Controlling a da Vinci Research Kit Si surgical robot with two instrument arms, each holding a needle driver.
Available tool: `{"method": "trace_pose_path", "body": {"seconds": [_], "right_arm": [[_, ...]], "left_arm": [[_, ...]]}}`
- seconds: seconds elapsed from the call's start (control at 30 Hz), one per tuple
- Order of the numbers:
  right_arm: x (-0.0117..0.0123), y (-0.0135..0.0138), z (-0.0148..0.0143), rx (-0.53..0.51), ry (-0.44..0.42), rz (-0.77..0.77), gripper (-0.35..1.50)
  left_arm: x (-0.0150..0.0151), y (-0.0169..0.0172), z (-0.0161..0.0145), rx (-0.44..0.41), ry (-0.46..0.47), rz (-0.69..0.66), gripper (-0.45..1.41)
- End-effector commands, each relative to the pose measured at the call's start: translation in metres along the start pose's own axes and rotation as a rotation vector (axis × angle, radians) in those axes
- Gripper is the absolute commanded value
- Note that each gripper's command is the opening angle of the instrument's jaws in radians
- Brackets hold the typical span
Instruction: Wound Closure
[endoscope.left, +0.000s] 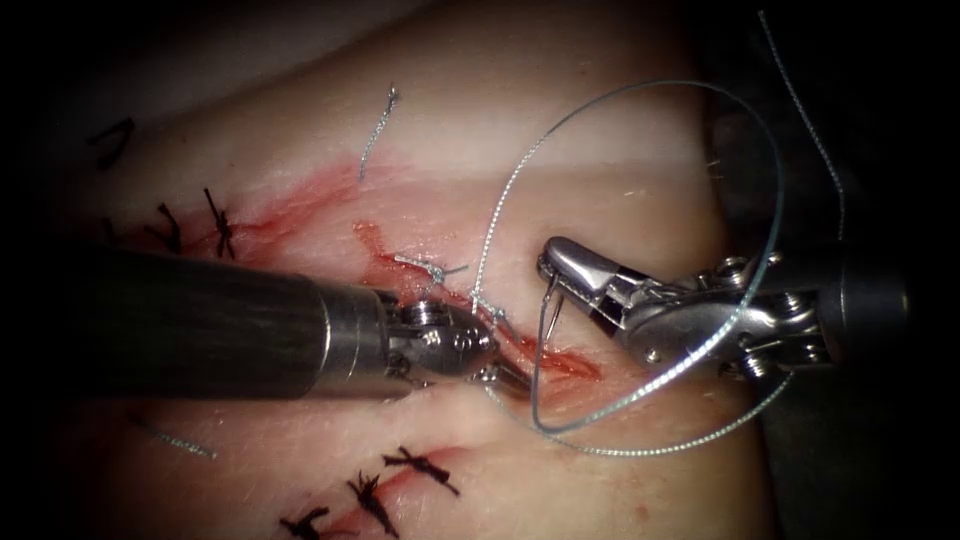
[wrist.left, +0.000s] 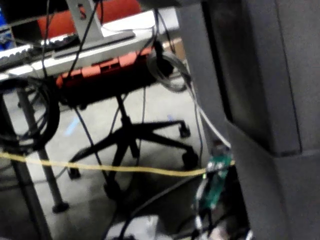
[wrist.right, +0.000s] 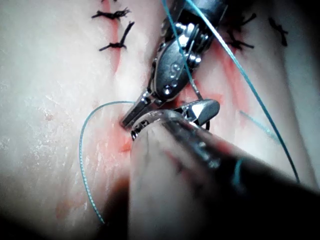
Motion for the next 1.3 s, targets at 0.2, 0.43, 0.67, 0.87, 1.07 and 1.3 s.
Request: {"method": "trace_pose_path", "body": {"seconds": [0.2,0.43,0.67,0.87,1.07,1.3], "right_arm": [[0.0,-0.0005,0.0008,-0.003,-0.011,0.089,-0.35],[-0.0001,-0.0014,0.0009,0.039,-0.018,0.121,-0.35],[-0.0002,-0.0014,0.0012,0.07,-0.04,0.211,-0.35],[-0.0002,-0.001,0.0015,0.068,-0.05,0.338,-0.35],[-0.0007,-0.0006,0.0018,0.066,-0.057,0.449,-0.35],[-0.0012,-0.0009,0.0018,0.084,-0.08,0.539,-0.35]], "left_arm": [[-0.0002,-0.0004,0.0007,0.002,-0.012,-0.007,-0.45],[-0.0002,-0.0004,0.0006,0.001,-0.012,-0.007,-0.45],[-0.0002,-0.0004,0.0006,0.0,-0.012,-0.007,-0.45],[-0.0002,-0.0004,0.0006,0.0,-0.012,-0.007,-0.45],[-0.0002,-0.0004,0.0006,0.0,-0.012,-0.007,-0.45],[-0.0001,-0.0003,0.0004,-0.002,-0.013,-0.007,-0.45]]}}
